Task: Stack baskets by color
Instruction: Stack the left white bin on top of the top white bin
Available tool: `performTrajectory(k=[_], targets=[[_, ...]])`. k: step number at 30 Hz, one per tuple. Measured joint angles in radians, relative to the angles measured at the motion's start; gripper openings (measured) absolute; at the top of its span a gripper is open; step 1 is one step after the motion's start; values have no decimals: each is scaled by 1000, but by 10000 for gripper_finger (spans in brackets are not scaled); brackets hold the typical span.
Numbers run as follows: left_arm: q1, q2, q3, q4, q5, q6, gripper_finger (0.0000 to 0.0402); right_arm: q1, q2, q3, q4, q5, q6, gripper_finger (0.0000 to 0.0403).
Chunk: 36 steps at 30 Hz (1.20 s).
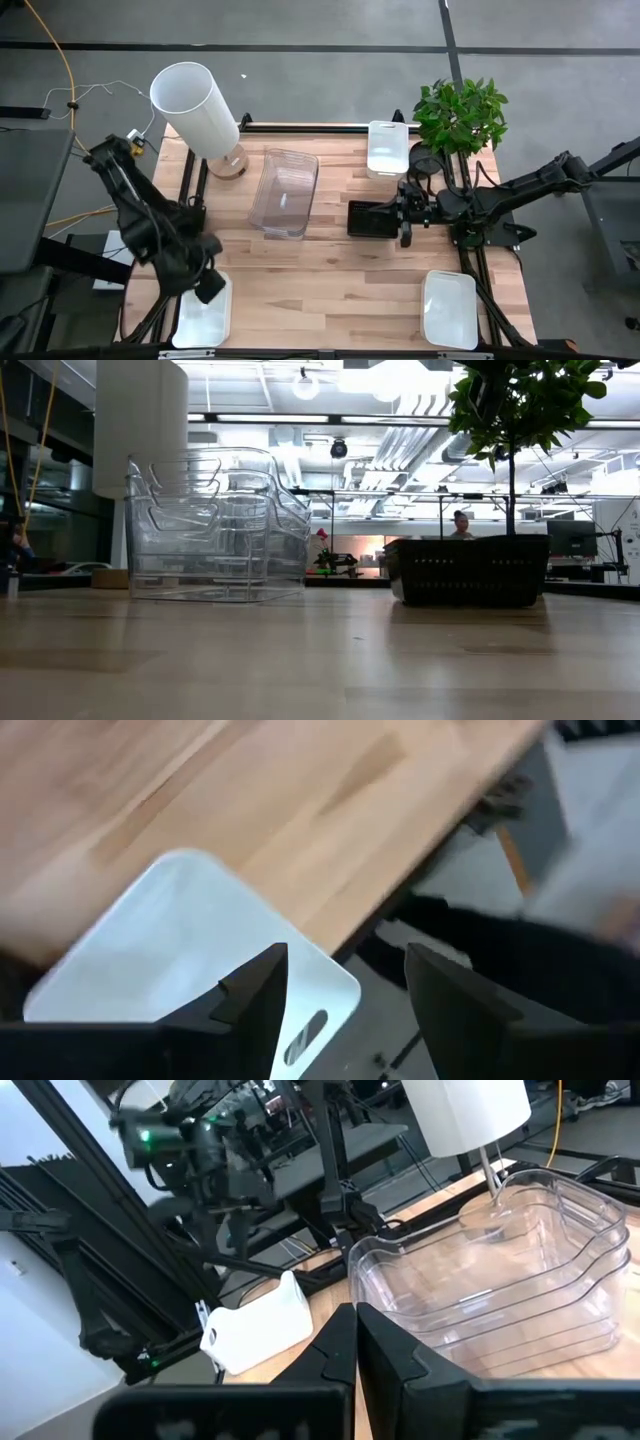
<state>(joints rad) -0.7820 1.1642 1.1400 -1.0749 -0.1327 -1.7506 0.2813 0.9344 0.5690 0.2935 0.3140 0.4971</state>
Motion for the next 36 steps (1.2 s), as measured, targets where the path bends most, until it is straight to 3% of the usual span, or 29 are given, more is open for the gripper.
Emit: performTrajectory(k=[6,12,20,36], targets=[[-71,128,0,-11,-29,-298,193,0,0,0,-8,-3,0,0],[-75,261,0,-7,38,-413,193,0,0,0,-20,-3,0,0],[-75,363,0,111,77,-433,193,0,0,0,-23,-4,0,0],[-42,459,0,160,103,-417,186,0,0,0,-26,-30,-4,0]])
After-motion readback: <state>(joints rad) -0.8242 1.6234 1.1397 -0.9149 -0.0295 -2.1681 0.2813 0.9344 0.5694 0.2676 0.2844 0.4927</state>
